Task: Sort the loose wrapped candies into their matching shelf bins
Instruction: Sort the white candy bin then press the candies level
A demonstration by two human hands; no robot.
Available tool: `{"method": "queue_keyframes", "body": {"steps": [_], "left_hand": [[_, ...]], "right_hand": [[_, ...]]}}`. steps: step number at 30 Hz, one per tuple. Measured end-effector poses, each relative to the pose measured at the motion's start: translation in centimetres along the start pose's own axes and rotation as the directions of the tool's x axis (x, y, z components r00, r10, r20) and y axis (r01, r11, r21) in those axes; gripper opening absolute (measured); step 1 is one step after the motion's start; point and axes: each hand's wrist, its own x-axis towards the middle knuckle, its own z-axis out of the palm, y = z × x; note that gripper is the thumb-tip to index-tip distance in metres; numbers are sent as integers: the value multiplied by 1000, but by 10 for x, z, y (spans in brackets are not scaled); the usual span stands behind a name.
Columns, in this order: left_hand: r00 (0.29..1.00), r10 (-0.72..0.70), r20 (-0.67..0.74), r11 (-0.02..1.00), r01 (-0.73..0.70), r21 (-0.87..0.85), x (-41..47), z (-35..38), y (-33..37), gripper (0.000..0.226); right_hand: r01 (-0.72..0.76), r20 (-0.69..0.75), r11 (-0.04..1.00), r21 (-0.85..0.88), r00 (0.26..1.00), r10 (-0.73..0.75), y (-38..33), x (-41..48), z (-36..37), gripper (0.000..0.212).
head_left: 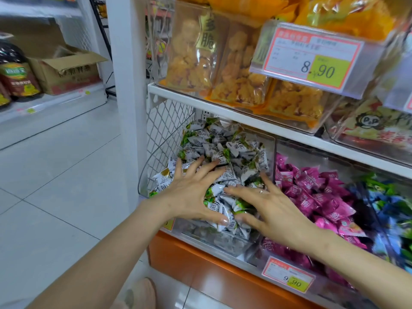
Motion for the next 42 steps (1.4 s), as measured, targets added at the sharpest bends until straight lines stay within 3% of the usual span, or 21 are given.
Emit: {"method": "queue_keyframes", "body": {"steps": [9,12,15,18,26,31,33,35,39,42], "left_hand": [[995,-22,-100,998,27,49,2,6,1,107],[994,-17,-110,998,25,66,1,7,0,108],[996,4,-85,1000,-3,10,1,5,-2,110],[995,17,-102,1000,-16,10,3,0,-3,111],[994,10,-105,993,-22,-113,12,-8,-1,115],[996,-1,-92,999,-3,-47,17,-3,-3,121],[997,-6,-71,999,2,-47,17,-2,-3,114],[998,-5,-62,998,2,-60,16,-1,-3,111],[997,26,-77,998,-30,-61,17,0,-3,110],[997,6,-83,993,-16,-115,14,-2,-3,112]], "right_hand": [[6,-94,976,-218,995,-27,-5,-2,14,73],[-16,-76,970,-243,997,-3,-6,4,14,75],[27,-31,966,-256,999,-36,-8,-8,17,64],[30,21,965,-262,999,-26,-5,-16,16,69],[23,-49,1000,-4,999,-24,-3,-15,4,66],[-111,-196,946,305,965,176,11,30,-27,44],[-215,-123,897,385,952,281,25,56,-35,36],[-255,-40,880,401,955,295,38,81,-36,33],[-177,100,910,376,984,150,48,125,-29,38],[-74,264,973,220,964,14,53,149,-19,43]]}}
